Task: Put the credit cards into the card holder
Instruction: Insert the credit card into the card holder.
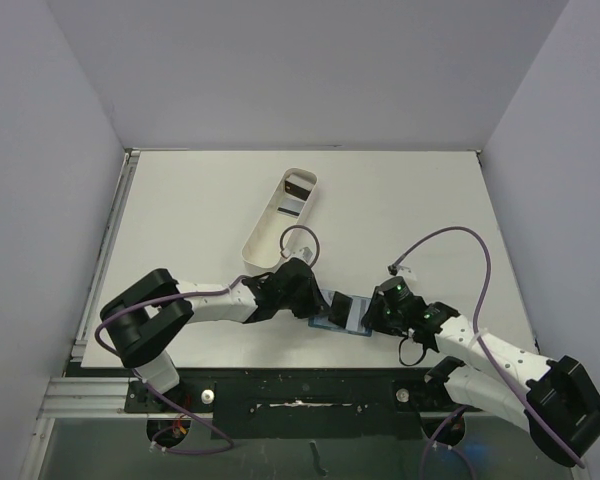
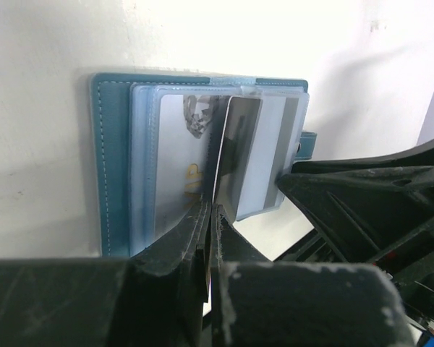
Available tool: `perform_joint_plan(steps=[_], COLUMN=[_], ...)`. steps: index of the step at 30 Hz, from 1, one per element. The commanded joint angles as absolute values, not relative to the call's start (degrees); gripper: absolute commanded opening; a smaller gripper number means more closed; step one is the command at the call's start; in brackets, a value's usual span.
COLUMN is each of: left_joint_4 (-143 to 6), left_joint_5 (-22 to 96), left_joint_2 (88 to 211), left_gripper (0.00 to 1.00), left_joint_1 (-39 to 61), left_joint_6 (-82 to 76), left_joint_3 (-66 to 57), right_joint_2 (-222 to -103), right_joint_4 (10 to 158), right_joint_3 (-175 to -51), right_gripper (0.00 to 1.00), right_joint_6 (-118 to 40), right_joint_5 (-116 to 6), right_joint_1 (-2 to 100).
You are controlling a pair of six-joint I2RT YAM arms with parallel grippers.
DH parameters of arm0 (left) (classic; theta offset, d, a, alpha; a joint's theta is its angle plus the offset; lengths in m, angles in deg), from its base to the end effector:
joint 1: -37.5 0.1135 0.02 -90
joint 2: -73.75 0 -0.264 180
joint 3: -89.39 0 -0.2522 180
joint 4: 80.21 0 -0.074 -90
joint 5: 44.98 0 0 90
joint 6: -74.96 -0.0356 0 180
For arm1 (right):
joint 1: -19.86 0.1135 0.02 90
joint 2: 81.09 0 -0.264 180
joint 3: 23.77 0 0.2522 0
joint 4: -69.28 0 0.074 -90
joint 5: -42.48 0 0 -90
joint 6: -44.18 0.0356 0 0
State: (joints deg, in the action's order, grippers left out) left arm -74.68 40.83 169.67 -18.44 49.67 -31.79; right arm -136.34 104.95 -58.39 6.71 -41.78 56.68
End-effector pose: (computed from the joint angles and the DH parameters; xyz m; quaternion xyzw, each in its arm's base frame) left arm 0.1821 -0.2740 0.1498 -0.0553 0.9136 -0.3654 0.1697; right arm 0.1352 0.0968 0.1505 0.1450 0.9449 0.1695 0.2396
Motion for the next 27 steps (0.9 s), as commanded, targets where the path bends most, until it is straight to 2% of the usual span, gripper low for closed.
perform_joint_plan(steps=[1, 27], left_joint_4=[-74.20, -72.66], left_joint_5=[43.89, 39.09], left_joint_2=[170.50, 173.68], left_gripper=[0.00, 0.00], left_joint_1=[-18.83, -20.42], left_joint_6=[47.48, 43.27], left_joint_3=[-29.01, -26.19], right_joint_2=[-135.34, -134.54], right_joint_4=[102.99, 105.27], right_joint_3=[-57.85, -59.84], right_gripper=[0.29, 0.30], right_joint_6=[8.05, 8.06], right_joint_5=[-43.08, -39.79], right_joint_1=[57.61, 58.00])
